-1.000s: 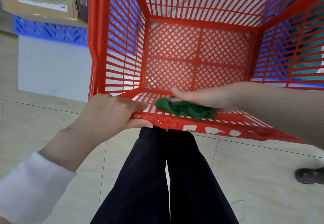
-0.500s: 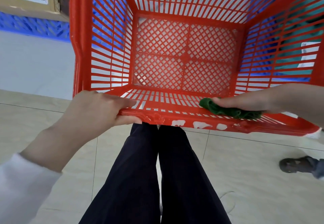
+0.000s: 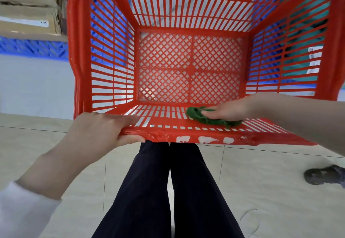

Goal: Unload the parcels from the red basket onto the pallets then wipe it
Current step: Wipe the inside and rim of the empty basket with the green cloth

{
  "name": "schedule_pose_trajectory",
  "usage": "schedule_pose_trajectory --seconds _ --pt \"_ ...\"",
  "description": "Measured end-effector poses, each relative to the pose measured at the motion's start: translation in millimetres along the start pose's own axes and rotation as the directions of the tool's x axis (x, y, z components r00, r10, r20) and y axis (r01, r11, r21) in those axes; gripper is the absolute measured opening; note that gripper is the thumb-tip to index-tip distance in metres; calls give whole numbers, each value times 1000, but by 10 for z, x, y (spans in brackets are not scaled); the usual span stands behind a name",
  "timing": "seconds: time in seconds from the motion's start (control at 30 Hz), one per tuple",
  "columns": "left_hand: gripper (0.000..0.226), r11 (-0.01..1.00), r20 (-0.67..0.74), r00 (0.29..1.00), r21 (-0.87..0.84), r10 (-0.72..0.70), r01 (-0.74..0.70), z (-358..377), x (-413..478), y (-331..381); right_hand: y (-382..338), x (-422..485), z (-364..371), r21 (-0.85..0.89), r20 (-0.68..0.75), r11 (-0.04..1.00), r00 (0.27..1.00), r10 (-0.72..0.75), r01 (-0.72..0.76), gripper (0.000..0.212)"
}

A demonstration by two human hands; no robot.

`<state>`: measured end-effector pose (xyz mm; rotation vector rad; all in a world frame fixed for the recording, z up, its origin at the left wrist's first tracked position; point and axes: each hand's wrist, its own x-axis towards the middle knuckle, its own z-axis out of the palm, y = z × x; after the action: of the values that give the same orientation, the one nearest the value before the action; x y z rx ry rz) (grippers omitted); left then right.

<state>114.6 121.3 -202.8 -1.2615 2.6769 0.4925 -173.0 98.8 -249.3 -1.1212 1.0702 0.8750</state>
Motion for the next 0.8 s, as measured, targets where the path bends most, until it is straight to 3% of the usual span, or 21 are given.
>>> schedule_pose_trajectory --seconds 0.07,0.13,0.4,0.57,0.63,0.8 --pt "86 999 24 1000 35 13 -14 8 -6 -11 339 70 -64 -101 -40 987 992 123 -127 58" --pt "86 999 50 999 31 10 -12 19 0 -28 402 181 -63 -98 -62 984 987 145 -151 56" --pt "85 998 2 999 60 34 -34 44 -11 -38 312 158 -22 209 -46 978 999 -5 15 41" --pt "85 997 -7 999 63 38 -38 46 -17 -24 223 -192 -4 404 23 902 985 -174 150 34" --pt "85 997 -6 999 64 39 -39 51 -20 -33 95 -145 0 427 37 886 976 -214 178 35" --pt "85 994 21 999 99 45 -46 58 -22 -38 -358 286 -11 281 54 943 978 -200 178 55"
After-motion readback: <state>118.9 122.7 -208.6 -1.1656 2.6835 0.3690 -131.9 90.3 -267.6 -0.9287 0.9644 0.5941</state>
